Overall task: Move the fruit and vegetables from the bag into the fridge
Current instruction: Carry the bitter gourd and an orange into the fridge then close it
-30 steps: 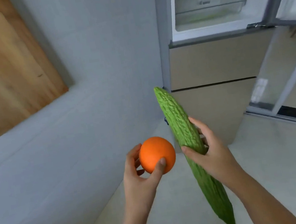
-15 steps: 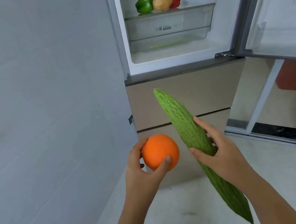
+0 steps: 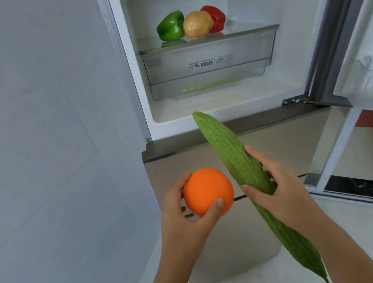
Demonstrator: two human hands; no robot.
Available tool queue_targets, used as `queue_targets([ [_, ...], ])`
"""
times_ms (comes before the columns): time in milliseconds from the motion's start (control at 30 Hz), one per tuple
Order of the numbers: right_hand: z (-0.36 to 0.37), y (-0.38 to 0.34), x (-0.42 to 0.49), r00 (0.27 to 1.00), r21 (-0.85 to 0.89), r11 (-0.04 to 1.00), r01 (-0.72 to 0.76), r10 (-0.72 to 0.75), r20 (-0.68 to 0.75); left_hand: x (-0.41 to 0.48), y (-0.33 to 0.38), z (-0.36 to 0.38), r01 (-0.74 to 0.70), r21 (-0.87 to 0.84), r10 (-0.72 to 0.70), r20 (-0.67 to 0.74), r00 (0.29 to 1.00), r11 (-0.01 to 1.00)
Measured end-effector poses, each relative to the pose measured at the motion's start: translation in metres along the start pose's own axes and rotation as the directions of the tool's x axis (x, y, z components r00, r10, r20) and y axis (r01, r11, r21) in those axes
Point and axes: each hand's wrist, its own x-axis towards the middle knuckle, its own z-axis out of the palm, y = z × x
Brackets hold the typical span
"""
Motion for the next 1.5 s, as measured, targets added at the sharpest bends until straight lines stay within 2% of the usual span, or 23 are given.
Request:
queue_targets([
  [133, -0.007, 0.001, 0.049, 0.998, -0.052, 0.999, -0.002, -0.001, -0.061, 0.058, 0.007, 0.006, -0.068, -0.023, 0.069, 0.041, 0.997, 0.997],
  [333, -0.005, 0.003, 0.134, 0.980, -0.091, 0.992, 0.092, -0.107, -0.166, 0.137, 0.018, 0.002, -0.172, -0.123, 0.182, 0.075, 0.980, 0.977],
  [633, -0.021, 0.005, 0.237, 0.943, -0.307, 0.922, 0.236, -0.294, -0.157, 0.223, 0.022, 0.014, -0.239, -0.121, 0.252, 0.107, 0.962, 0.963],
  [800, -0.056, 0.011, 0.298, 0.906, -0.447, 0.823, 0.351, -0.420, -0.062, 0.259, 0.030, 0.035, -0.280, -0.128, 0.288, 0.049, 0.956, 0.951],
  [1000, -0.088, 0.015, 0.371, 0.831, -0.529, 0.667, 0.525, -0.536, 0.149, 0.296, 0.052, 0.051, -0.320, -0.097, 0.311, -0.096, 0.946, 0.943],
  [1133, -0.103, 0.016, 0.411, 0.766, -0.550, 0.570, 0.610, -0.602, 0.225, 0.313, 0.063, 0.056, -0.344, -0.050, 0.334, -0.148, 0.931, 0.937],
  [1233, -0.109, 0.020, 0.435, 0.737, -0.532, 0.546, 0.647, -0.626, 0.254, 0.323, 0.067, 0.057, -0.337, -0.027, 0.328, -0.172, 0.929, 0.941],
  [1400, -0.111, 0.027, 0.463, 0.718, -0.422, 0.586, 0.691, -0.623, 0.311, 0.340, 0.069, 0.059, -0.320, -0.057, 0.301, -0.217, 0.929, 0.946],
  [1500, -0.110, 0.028, 0.475, 0.710, -0.418, 0.577, 0.702, -0.615, 0.343, 0.346, 0.070, 0.062, -0.324, -0.056, 0.304, -0.220, 0.927, 0.944],
])
